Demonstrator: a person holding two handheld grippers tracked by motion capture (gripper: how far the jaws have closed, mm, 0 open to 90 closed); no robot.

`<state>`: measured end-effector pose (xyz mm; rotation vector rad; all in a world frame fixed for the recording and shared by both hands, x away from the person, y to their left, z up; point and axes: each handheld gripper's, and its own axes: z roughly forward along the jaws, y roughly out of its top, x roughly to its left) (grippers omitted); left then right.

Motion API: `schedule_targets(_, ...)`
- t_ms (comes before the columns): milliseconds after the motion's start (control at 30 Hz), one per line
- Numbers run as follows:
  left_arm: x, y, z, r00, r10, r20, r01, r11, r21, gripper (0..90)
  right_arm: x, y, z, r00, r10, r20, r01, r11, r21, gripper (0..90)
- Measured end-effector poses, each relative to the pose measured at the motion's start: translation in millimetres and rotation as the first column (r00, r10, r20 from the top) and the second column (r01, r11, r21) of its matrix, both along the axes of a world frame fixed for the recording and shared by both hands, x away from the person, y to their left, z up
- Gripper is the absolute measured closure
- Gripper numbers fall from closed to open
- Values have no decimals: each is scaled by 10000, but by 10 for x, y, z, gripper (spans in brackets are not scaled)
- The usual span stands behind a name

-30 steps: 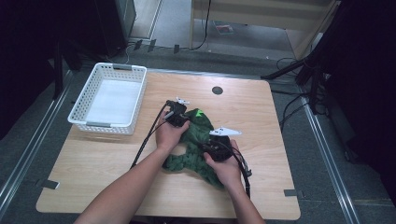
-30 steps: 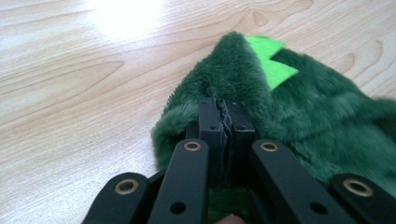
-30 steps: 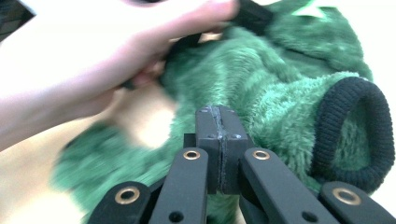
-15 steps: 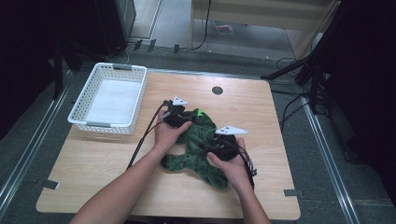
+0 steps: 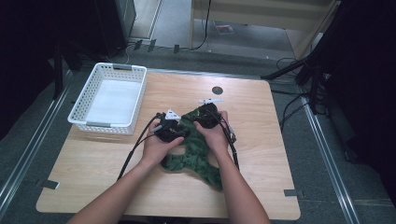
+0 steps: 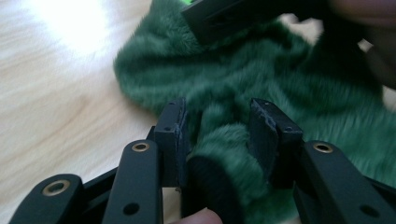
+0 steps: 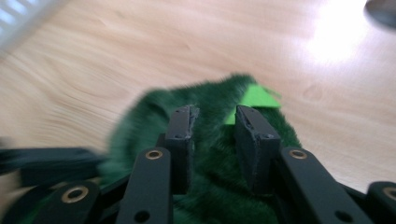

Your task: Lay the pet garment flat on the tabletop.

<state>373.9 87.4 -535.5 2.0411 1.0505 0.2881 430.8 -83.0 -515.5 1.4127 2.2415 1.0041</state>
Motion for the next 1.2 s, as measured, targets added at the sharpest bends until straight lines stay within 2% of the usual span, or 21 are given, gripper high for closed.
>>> schedule_targets(100,-45,42,-40,9998,-111,148,102,9980,618,579,83,-53,-146,9990,-290,-335,277,9989,-390,662)
schedule_targets(167,-52,64,-79,9998,-125,167,111,9966,811,579,97,-111,-187,9998,-176,-72,173,9991,-380,654)
schedule_targets(233,-48,72,-81,9997,-27,232,7,9962,876,581,97,-119,-184,9994,11,343,27,9939,-1105,640)
schedule_targets(300,-35,62,-81,9994,180,304,-209,9950,977,586,103,-126,-185,9986,136,511,-66,9908,-1351,639)
schedule_targets(400,-13,57,-76,9988,386,286,-410,9952,886,585,125,-191,-197,9991,7,418,29,9963,-856,593)
schedule_targets(433,-12,69,-65,9987,441,263,-456,9973,573,577,118,-205,-181,9992,-64,388,91,9974,-714,576)
schedule_targets(467,-13,98,-44,9984,508,241,-511,9986,104,557,95,-238,-143,9991,-141,397,156,9992,-372,565)
schedule_targets(500,-19,140,-15,9978,614,256,-606,9977,-289,538,60,-286,-88,9988,-156,471,145,9997,219,553)
schedule_targets(567,-44,229,57,9963,759,401,-725,9942,-798,516,-67,-422,56,9966,-203,799,96,9911,1326,552)
schedule_targets(600,-63,273,94,9953,835,483,-787,9924,-947,515,-151,-498,125,9951,-296,947,137,9864,1641,554)
schedule_targets(733,-149,391,201,9969,680,385,-624,9893,-1317,507,-547,-831,285,9926,-273,1182,-13,9720,2351,625)
schedule_targets(767,-161,399,210,9982,521,296,-479,9905,-1291,505,-643,-897,288,9927,-103,1205,-183,9722,2334,673)
schedule_targets(800,-171,388,207,9987,474,190,-445,9902,-1320,505,-729,-953,273,9918,26,1277,-314,9740,2242,768)
schedule_targets(867,-175,347,169,9992,374,170,-356,9950,-935,510,-826,-1027,196,9943,389,992,-583,9780,2003,846)
schedule_targets(933,-166,294,95,9991,428,-5,-428,9975,-556,541,-861,-1065,95,9961,408,786,-556,9788,1973,876)
schedule_targets(1033,-168,244,-7,9978,608,-248,-613,9980,-166,609,-878,-1070,-20,9980,256,583,-391,9690,2440,850)
schedule_targets(1067,-169,232,-28,9976,621,-291,-624,9980,-104,633,-875,-1045,-42,9982,298,516,-414,9698,2405,812)
schedule_targets(1133,-176,204,-52,9978,602,-263,-601,9982,52,674,-878,-978,-69,9972,401,624,-519,9782,2010,707)
schedule_targets(1200,-181,184,-63,9984,534,-184,-529,9983,256,706,-882,-908,-120,9976,539,429,-618,9753,2120,665)
